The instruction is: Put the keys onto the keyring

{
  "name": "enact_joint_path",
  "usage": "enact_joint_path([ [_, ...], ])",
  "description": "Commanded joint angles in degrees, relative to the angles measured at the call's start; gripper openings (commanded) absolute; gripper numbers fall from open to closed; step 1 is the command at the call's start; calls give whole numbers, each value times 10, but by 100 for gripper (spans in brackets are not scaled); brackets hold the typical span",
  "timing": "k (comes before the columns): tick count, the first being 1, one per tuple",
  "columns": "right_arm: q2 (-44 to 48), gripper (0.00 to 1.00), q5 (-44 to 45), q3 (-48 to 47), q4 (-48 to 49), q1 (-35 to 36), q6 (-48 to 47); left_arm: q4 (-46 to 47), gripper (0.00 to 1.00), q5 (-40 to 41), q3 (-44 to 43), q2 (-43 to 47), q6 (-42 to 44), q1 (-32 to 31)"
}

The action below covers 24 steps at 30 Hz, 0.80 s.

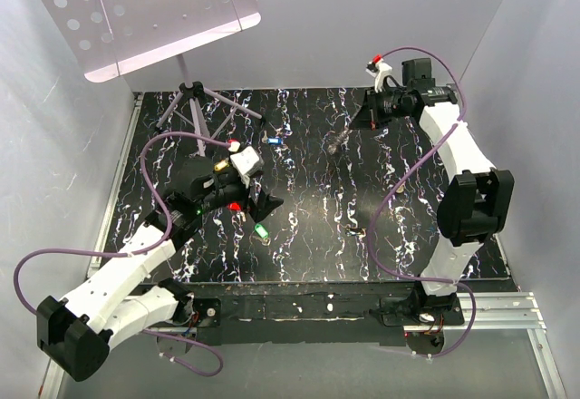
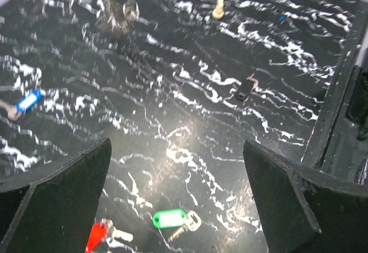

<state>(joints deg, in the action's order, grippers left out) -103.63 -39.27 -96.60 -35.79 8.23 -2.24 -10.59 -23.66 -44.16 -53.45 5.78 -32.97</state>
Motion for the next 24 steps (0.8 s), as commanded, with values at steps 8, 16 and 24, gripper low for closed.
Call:
enact_joint_path([
  [8,38,1,-154,-125,-214,60,-287,125,91,-111,-26,-17,54,4],
  [16,85,1,-208,-84,-275,129,-387,201,63,-142,0,-4,13,17],
  [24,99,1,-216,-64,-286,190,-403,232,47,-141,19,-15,-16,38],
])
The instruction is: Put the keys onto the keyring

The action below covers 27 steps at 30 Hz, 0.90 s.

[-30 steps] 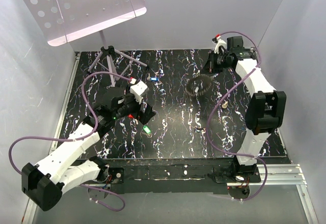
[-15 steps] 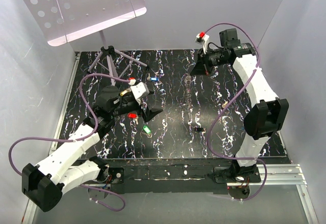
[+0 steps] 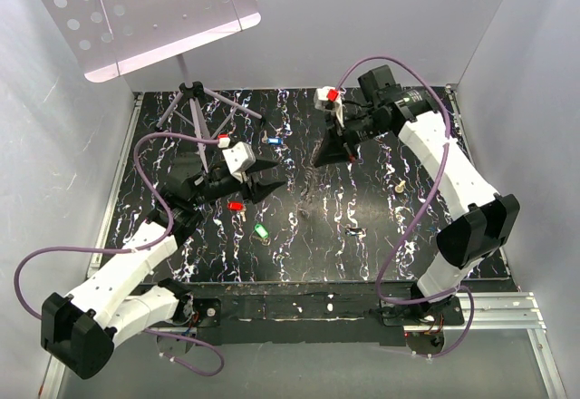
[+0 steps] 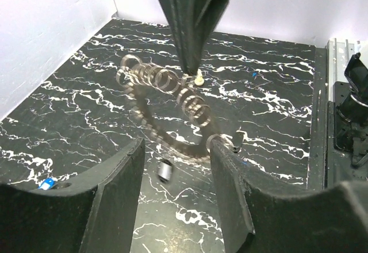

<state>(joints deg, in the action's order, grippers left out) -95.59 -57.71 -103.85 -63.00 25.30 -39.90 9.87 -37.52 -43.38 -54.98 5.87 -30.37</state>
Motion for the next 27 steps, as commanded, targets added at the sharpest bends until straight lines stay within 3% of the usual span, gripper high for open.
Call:
enact_joint_path([
  [1,19,1,-33,9,-16,26,-28,26,46,7,11,-2,-18,16],
  [6,16,1,-42,13,-19,42,-27,30,21,50,6,-32,-54,35],
  [8,18,1,-43,15,-19,48,-26,28,18,54,-1,-50,-73,41],
  [20,21,1,-58,23,-15,59,-20,152,20,-126,-8,-148,-205,44],
  [27,16,1,-59,20,-15,59,-20,175,25,-170,-12,-173,-237,44],
])
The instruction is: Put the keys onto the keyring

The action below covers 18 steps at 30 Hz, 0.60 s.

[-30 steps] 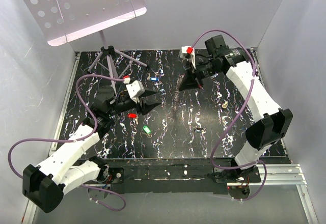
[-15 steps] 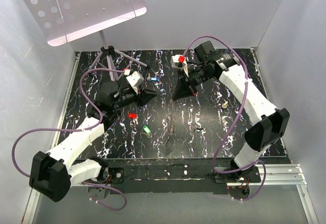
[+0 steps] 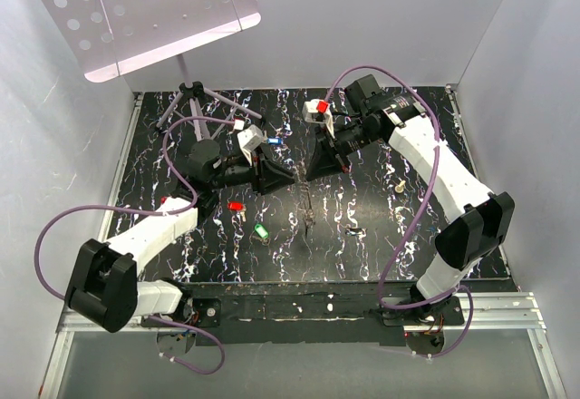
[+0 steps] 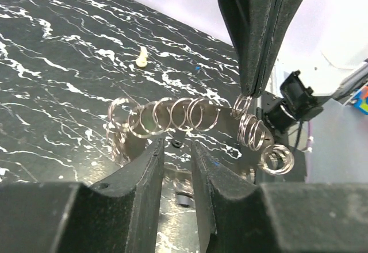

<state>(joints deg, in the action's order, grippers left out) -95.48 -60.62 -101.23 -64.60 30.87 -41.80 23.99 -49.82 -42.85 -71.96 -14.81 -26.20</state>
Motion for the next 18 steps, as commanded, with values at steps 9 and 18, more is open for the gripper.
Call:
enact_joint_path([
  [9,9,1,-43,-5,4,3,6,76,26,-75,-16,-20,-76,1],
  [18,2,1,-43,-6,10,3,15,113,27,-79,-14,-37,-110,0],
])
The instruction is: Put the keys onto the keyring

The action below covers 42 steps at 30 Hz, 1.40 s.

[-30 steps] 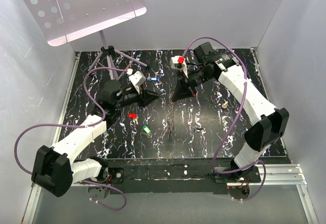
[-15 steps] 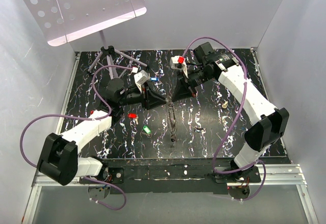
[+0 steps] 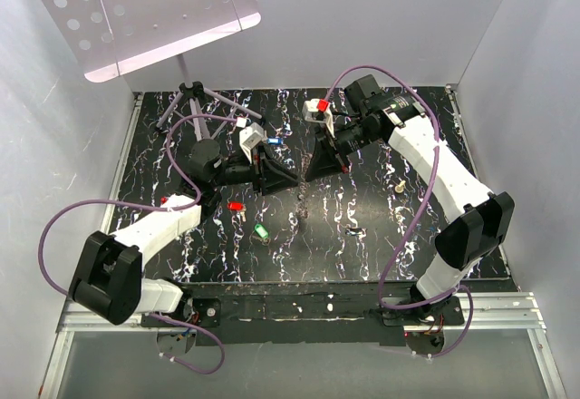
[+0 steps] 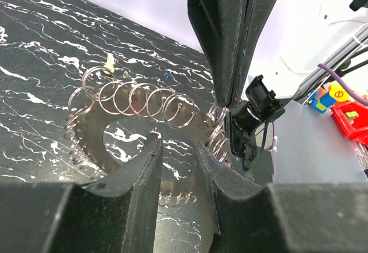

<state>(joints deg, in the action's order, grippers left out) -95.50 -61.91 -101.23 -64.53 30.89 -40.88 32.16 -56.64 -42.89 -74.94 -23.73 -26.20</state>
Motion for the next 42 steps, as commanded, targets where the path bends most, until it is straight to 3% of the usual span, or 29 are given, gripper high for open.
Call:
enact_joint_path([
  [1,1,1,-30,-6,9,3,6,35,28,-12,-12,-7,-24,0],
  [24,-8,1,-32,-9,10,3,11,77,33,-79,-12,-8,-45,-7],
  [27,-10,1,-33,-9,12,3,12,74,38,-81,-12,-8,-45,-11],
  [42,-8,1,-37,-2,13,4,17,44,40,-54,1,39,28,-16],
])
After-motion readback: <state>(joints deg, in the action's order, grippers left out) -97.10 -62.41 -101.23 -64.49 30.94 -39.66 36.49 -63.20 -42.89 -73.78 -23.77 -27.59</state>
